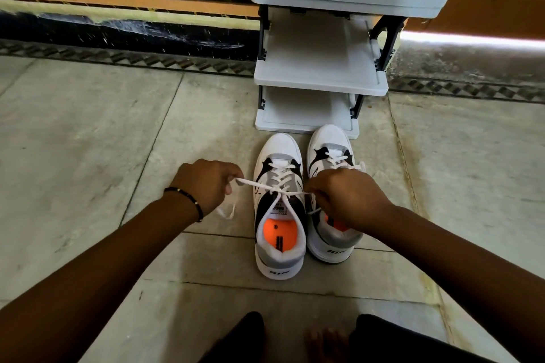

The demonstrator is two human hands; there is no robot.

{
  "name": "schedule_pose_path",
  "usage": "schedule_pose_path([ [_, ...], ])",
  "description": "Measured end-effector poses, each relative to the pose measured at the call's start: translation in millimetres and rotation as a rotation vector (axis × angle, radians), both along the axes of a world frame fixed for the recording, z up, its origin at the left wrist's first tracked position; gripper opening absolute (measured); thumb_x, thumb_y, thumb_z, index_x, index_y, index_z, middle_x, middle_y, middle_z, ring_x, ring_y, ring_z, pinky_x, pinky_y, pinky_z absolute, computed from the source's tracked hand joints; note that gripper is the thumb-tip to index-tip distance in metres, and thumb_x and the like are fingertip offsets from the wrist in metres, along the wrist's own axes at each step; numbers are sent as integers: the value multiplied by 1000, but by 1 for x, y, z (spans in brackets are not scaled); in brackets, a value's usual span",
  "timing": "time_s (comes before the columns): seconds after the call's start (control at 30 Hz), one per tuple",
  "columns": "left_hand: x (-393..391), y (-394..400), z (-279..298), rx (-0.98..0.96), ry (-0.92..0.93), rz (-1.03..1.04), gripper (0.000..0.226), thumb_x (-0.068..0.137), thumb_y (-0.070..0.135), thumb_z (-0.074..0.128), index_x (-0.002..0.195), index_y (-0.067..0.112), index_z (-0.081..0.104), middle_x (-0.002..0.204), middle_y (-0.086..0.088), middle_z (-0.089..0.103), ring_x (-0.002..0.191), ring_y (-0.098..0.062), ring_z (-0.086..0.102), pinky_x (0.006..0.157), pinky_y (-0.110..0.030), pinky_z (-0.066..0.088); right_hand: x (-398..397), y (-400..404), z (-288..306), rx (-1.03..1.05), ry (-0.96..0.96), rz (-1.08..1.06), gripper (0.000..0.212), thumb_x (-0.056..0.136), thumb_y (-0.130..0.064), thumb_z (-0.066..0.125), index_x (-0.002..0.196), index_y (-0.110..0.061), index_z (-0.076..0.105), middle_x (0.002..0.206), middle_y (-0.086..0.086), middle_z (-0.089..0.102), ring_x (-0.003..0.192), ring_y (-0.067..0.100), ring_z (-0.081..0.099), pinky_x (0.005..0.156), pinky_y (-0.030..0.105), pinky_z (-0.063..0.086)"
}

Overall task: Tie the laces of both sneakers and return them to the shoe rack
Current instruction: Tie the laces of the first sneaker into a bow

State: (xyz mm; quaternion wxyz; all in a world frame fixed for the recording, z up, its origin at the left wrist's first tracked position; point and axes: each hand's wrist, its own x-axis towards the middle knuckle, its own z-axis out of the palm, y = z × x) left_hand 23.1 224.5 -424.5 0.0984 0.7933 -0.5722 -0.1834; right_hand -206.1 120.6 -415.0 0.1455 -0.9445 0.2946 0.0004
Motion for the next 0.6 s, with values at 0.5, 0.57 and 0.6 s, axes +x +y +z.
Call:
schedule_pose_path([
  [0.5, -59, -3, -25, -77, 289, 46, 24, 87, 13, 54, 110, 11, 59, 111, -16, 57, 101, -26, 58, 81, -22, 38, 23, 23, -8, 262, 31, -144, 19, 81, -21, 66, 95, -9, 65, 105, 12, 62, 96, 29, 58, 74, 29, 41],
  [0.57, -59, -2, -27, -119, 344, 93, 17, 84, 10, 58, 100, 8, 63, 105, -16, 61, 96, -25, 60, 78, -20, 37, 22, 24, -10, 266, -19, -180, 13, 82, -15, 62, 92, -7, 67, 104, 13, 62, 96, 30, 58, 73, 29, 39],
  [0.6, -59, -1, -28, -139, 367, 112, 13, 82, 9, 60, 94, 7, 64, 102, -15, 62, 93, -24, 60, 77, -19, 36, 21, 25, -11, 265, -40, -191, 12, 82, -12, 61, 90, -7, 67, 103, 14, 63, 95, 31, 59, 73, 30, 40],
])
